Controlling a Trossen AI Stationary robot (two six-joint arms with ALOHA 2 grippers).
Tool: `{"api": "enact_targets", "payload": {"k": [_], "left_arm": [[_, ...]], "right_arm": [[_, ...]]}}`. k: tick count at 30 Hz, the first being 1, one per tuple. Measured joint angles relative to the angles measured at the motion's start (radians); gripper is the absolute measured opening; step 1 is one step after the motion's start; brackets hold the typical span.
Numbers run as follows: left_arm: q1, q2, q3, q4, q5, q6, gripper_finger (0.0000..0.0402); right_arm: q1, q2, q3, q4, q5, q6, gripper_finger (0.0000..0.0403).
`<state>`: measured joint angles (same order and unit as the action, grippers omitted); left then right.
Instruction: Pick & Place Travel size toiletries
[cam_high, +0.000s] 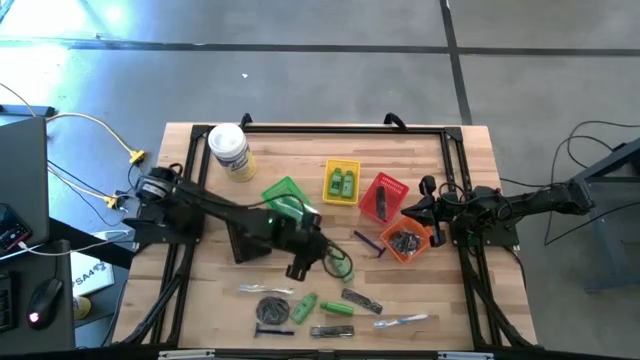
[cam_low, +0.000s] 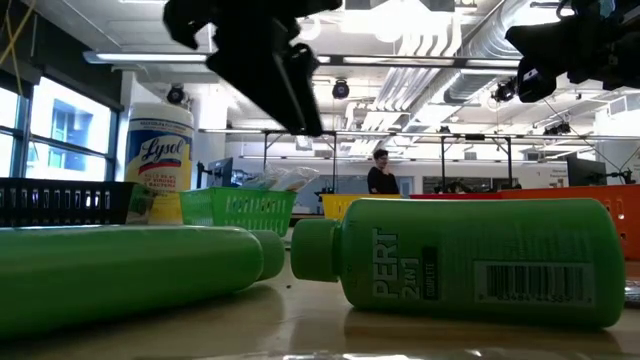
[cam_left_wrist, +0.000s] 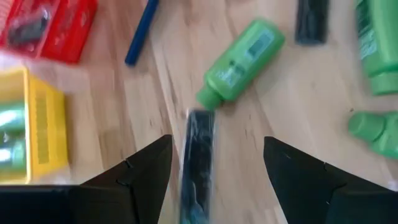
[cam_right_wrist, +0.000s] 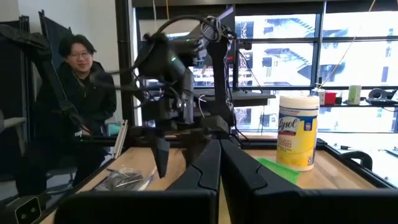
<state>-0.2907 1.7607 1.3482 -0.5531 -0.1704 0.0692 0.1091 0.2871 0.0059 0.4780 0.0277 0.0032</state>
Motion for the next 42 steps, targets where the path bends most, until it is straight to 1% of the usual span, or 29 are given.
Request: {"api": "enact_targets", "payload": {"k": [2, 9, 19, 28, 31, 35, 42], "left_arm": [[0.023, 0.018, 0.002, 0.025, 0.030, 0.038, 0.0244], [0.077, 0.082, 0.000, 0.042, 0.056, 0.137, 0.0244], [0.094, 0.148, 0.000, 0.077, 0.079, 0.181, 0.0244], [0.094, 0.141, 0.000, 0.092, 0.075, 0.214, 0.0244], [0.094, 0.138, 0.020, 0.097, 0.075, 0.213, 0.0244], [0.078, 0.138, 0.039, 0.044, 0.090, 0.212, 0.0244], [-0.025, 0.138, 0.130, -0.122, 0.083, 0.208, 0.0244]], "right_arm": [[0.000, 0.000, 0.000, -0.002, 0.000, 0.000, 0.0004], [0.000, 0.000, 0.000, -0.017, 0.000, 0.003, 0.0004], [0.000, 0.000, 0.000, -0.012, 0.000, 0.003, 0.0004], [0.000, 0.000, 0.000, -0.011, 0.000, 0.004, 0.0004], [0.000, 0.000, 0.000, -0.012, 0.000, 0.004, 0.0004], [0.000, 0.000, 0.000, -0.017, -0.001, 0.004, 0.0004], [0.000, 0.000, 0.000, -0.034, -0.003, 0.004, 0.0004]]}}
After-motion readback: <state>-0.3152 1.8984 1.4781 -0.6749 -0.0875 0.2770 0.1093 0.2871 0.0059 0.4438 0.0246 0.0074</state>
